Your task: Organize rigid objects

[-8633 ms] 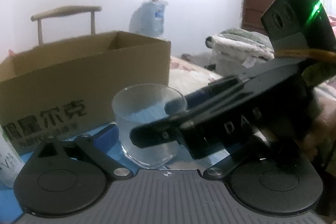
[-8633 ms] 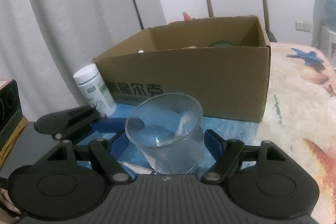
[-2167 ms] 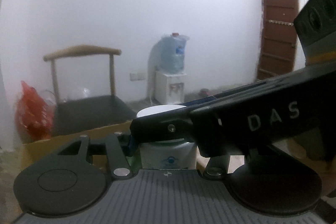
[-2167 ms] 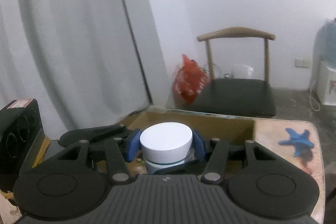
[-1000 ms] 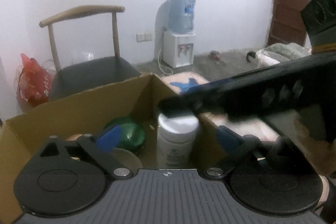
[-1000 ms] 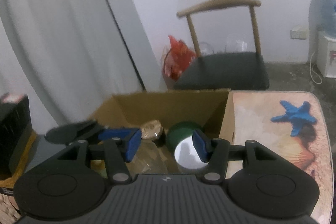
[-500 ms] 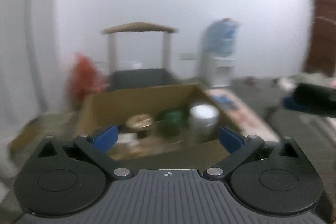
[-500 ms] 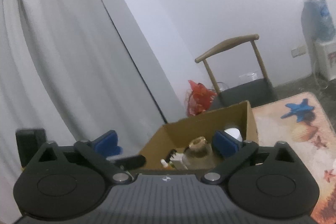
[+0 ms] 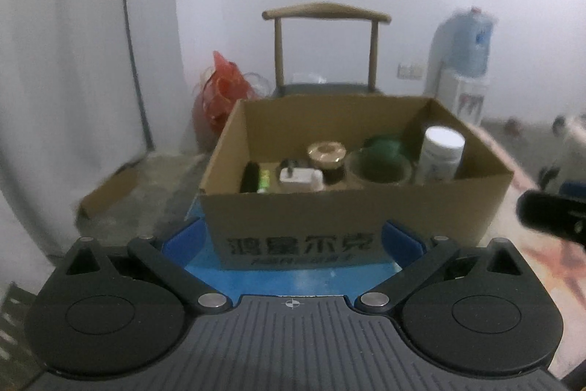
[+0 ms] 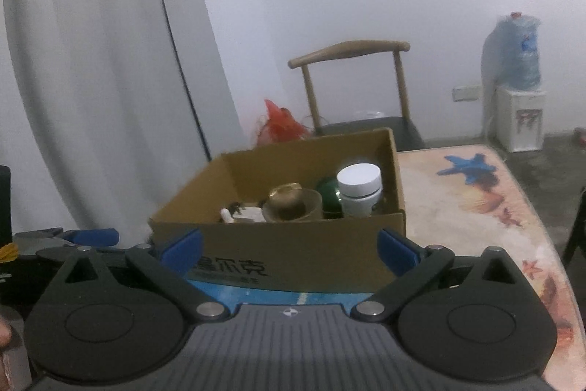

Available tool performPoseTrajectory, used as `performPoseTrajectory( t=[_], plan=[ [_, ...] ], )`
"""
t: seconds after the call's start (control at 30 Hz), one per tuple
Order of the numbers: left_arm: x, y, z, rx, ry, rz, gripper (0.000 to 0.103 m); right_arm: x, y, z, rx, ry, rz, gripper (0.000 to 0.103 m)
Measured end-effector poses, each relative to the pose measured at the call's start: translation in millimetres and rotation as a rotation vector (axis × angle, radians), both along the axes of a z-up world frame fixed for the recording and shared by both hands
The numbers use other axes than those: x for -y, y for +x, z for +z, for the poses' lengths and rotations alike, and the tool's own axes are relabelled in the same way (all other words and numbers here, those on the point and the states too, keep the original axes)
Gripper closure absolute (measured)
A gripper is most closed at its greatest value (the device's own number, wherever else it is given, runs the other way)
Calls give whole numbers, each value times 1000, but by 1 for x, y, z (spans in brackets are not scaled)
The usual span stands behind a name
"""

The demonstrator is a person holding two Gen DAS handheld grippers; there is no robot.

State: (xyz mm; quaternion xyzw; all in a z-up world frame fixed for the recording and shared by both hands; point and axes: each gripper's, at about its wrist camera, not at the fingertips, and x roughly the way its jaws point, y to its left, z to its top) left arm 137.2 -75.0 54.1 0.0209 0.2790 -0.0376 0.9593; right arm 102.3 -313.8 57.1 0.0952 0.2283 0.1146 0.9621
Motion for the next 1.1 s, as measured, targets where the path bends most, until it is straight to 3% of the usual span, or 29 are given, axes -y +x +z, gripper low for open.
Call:
performPoseTrajectory(
  t=[0.23, 0.6, 1.1],
  plan=[
    [-9, 2, 1, 3, -15, -1, 0, -26, 5, 0, 30, -137, -55, 0],
    [-31, 8, -1, 35, -62, 12, 0, -54, 25, -3, 15, -245, -81, 0],
    [-33, 10, -6, 27, -48, -1, 0, -52, 37, -12, -23, -236, -102, 0]
  ],
)
